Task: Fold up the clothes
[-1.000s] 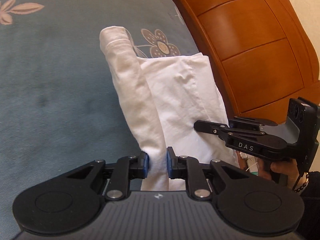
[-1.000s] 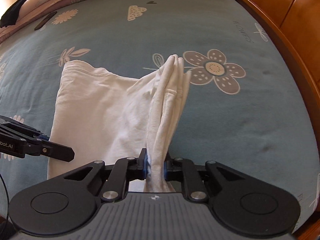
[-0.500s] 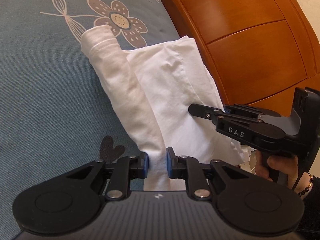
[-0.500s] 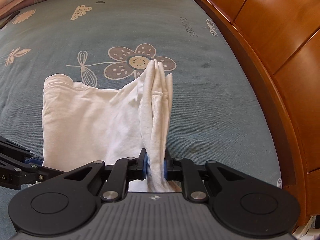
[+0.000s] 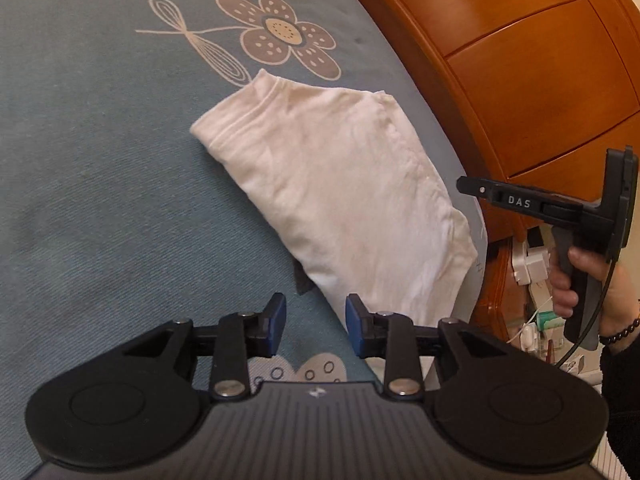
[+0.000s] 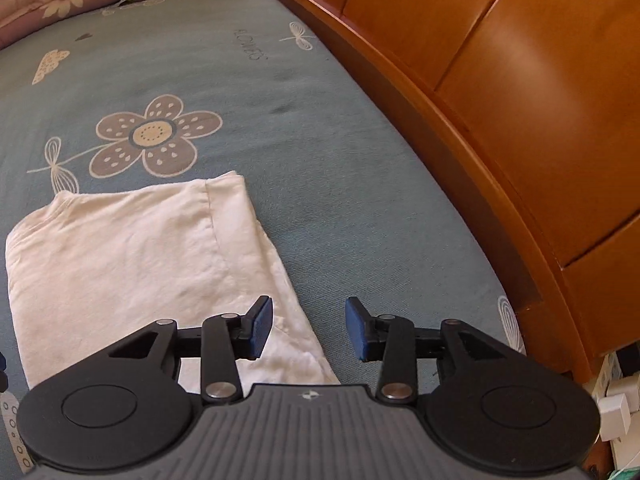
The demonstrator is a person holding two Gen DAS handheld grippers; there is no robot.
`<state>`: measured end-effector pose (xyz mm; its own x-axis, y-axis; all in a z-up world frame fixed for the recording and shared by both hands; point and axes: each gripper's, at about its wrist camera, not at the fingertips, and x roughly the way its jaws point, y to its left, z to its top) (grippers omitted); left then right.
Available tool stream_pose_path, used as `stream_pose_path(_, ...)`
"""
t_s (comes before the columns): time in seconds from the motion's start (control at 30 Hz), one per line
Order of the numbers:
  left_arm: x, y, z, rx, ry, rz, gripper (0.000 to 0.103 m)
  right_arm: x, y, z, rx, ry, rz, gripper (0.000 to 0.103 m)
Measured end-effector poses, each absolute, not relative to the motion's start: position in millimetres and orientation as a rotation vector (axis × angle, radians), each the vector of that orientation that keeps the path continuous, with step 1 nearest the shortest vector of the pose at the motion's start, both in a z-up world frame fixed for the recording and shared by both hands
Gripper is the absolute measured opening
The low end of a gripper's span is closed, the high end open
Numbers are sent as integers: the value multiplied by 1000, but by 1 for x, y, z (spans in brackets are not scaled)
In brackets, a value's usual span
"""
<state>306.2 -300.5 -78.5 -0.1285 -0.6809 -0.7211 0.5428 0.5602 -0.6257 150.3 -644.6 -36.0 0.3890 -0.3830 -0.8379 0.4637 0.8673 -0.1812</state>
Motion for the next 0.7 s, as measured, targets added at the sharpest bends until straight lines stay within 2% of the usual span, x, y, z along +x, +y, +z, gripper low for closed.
stream_pose_path(0.13,296,-310,-47,17,1114,-1168,41,153,-642,-39,184,987,-458,42)
stream_pose_path(0.17,290,-324,-44,62,1055,-1214,42,162,-640,-47,186,999,-434,37)
stream_pose_path(0.27,272,-366,-51,209,907,-1283,43,177,-639,-65,171,1028,-425,35)
stream_pose_path(0.37,281,-388,-79,224,995,-1251,39,182,-655,-82,283,1032,-461,35)
stream_pose_path(0.43,286,-380,-71,198,1011,-1247,39,170,-660,-72,357,995,-477,35)
stream_pose_path(0.5,284,-379,-55,195,970,-1267,39,154,-654,-56,365,956,-479,35)
stream_pose_path(0.57,279,-379,-41,200,931,-1305,45,138,-645,-48,369,950,-487,35)
stream_pose_path(0.7,256,-396,-45,334,884,-1382,45,117,-633,-64,394,1000,-515,35)
